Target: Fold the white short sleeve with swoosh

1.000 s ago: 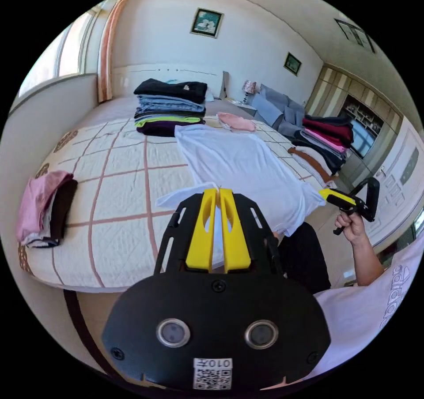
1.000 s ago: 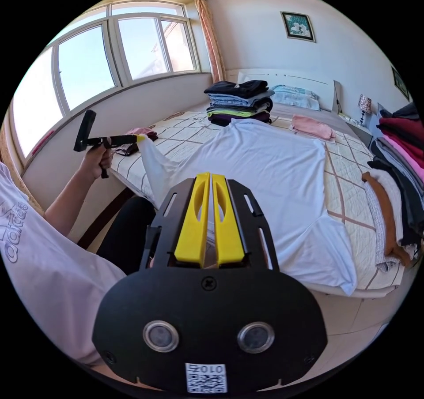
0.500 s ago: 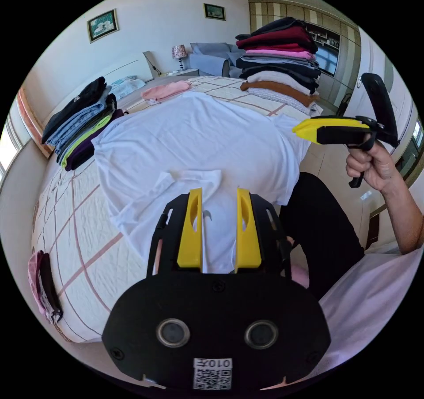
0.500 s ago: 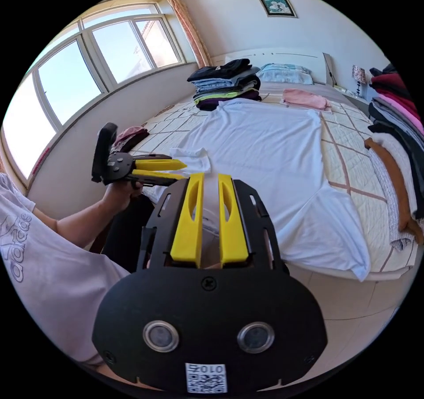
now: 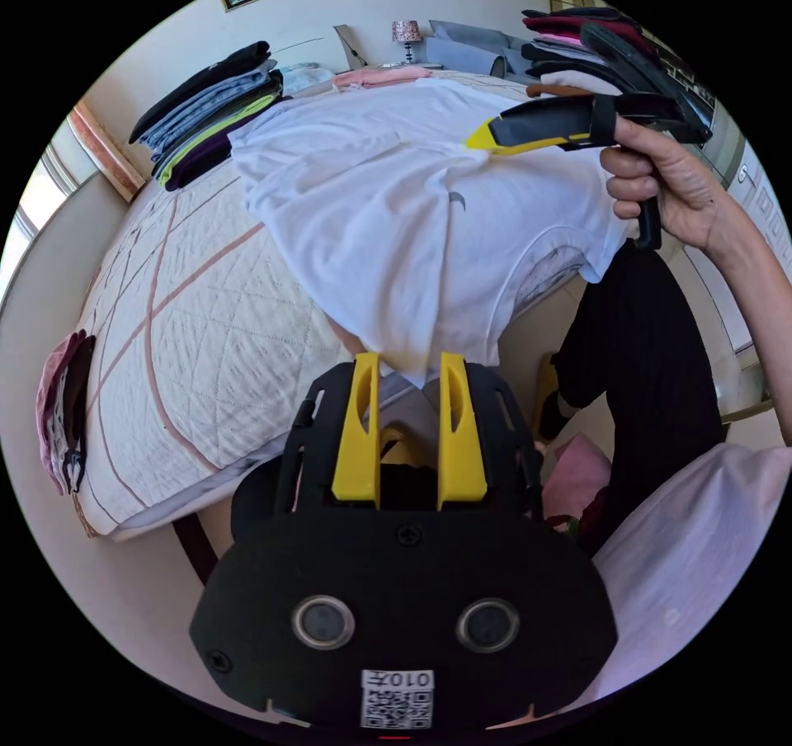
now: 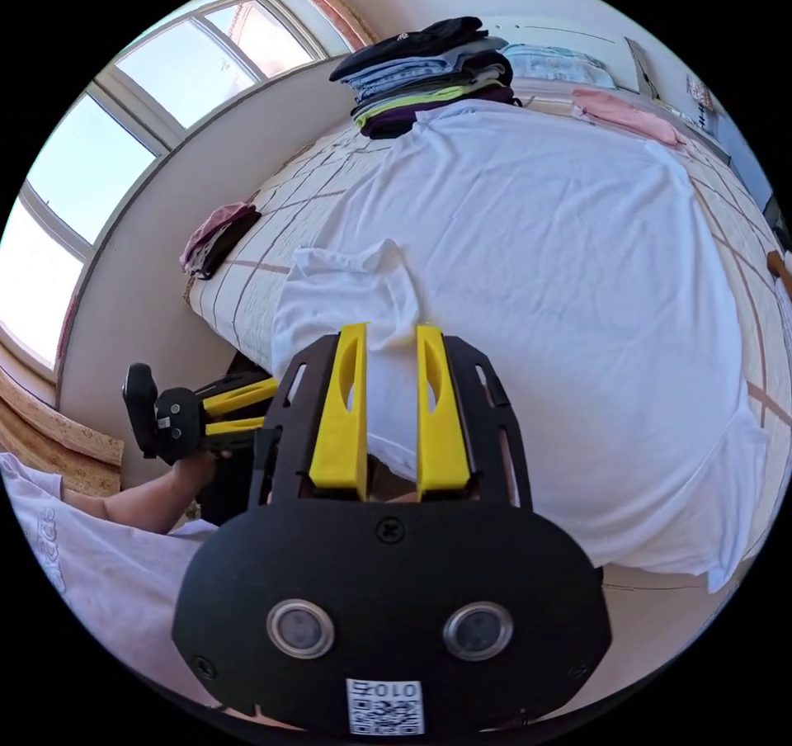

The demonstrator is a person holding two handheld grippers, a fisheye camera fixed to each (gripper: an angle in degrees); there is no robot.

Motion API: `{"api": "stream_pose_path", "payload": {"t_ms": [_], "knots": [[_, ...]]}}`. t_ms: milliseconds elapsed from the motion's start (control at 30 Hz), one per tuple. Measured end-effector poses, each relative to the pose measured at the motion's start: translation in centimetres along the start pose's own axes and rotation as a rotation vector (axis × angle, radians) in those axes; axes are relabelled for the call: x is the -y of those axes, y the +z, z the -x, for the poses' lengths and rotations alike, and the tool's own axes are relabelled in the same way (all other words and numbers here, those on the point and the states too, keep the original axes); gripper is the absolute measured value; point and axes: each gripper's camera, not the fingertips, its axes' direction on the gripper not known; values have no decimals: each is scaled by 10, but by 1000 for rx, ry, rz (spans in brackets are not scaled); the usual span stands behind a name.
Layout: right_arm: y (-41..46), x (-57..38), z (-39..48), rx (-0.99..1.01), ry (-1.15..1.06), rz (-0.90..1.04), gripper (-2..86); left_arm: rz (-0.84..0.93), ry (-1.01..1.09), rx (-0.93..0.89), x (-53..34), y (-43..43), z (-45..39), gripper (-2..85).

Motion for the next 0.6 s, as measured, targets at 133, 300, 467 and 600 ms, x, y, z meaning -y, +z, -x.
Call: {"api": "stream_pose_path", "payload": {"t_ms": [133,300,467,600], "knots": [[6,10,12,-61,8,29,39,-10,-19,-5,2,10,7,17],[-18,19,21,-185,-46,31,36,12,-9,-88,-1,14,23,6],[12,17,6,-159,-137,158,52,20,-3,-125,-5,20,29,24],[-12,17,19,-246,-178,5,88,86,2,-136,-12,16,40,46]]}}
